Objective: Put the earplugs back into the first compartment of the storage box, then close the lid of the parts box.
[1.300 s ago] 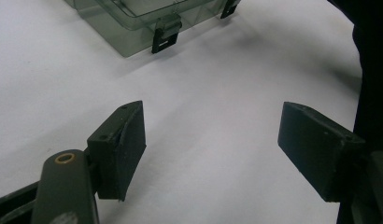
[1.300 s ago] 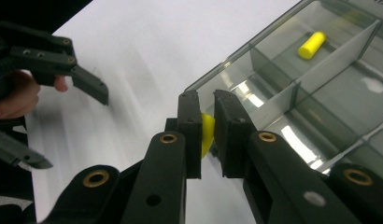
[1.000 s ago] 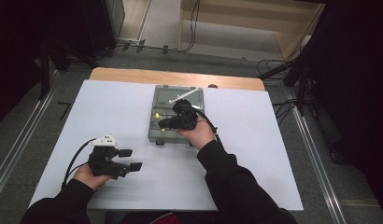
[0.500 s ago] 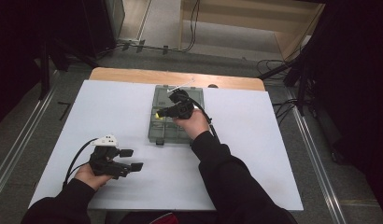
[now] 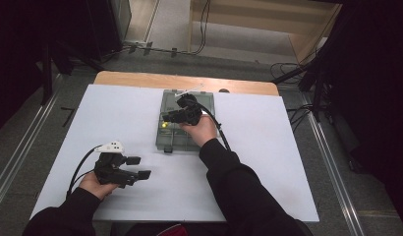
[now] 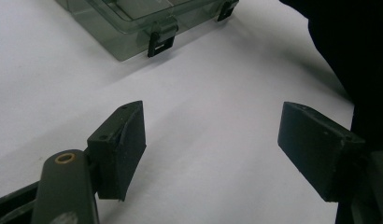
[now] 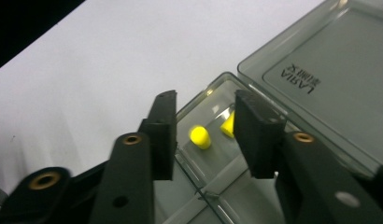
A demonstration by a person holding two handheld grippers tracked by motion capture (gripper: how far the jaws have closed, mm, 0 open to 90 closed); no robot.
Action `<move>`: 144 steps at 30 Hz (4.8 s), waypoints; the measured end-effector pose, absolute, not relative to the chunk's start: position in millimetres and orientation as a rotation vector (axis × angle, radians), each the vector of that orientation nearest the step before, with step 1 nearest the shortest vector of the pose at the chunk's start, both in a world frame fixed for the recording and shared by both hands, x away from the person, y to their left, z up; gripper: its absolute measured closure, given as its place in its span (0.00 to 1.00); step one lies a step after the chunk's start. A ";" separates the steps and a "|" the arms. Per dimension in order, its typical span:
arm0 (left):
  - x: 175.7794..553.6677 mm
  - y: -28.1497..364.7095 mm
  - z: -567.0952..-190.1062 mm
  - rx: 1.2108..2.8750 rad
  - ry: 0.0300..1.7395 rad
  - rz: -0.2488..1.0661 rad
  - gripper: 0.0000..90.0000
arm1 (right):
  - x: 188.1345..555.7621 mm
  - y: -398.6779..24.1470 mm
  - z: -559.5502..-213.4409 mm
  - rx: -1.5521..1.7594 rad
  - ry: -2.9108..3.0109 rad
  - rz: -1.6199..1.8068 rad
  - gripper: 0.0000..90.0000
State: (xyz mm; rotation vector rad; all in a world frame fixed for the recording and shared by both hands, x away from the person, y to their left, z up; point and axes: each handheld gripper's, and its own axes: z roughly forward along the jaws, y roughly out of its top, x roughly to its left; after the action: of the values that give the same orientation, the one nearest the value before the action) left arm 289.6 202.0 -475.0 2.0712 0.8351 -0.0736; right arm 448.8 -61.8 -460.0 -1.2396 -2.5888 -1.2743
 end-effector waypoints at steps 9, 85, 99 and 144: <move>298.0 200.4 -472.2 2.070 0.867 -0.053 0.26 | 433.1 -74.0 -459.1 -1.180 -2.577 -1.312 0.50; 470.3 130.5 -453.7 2.034 1.116 0.149 0.26 | 445.6 -204.9 -464.2 -1.609 -2.497 -1.374 0.31; 503.8 124.1 -466.3 1.988 1.207 0.236 0.26 | 479.1 -190.1 -473.9 -1.721 -2.511 -1.269 0.31; 516.3 97.2 -503.5 1.960 1.275 0.251 0.23 | 491.2 -174.9 -504.7 -1.890 -2.436 -1.187 0.29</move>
State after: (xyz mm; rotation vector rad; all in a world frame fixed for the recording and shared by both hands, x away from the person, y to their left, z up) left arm 516.3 97.2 -503.5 1.9597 1.2754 0.2514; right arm 491.2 -174.9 -504.7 -1.8904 -2.4362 -1.1873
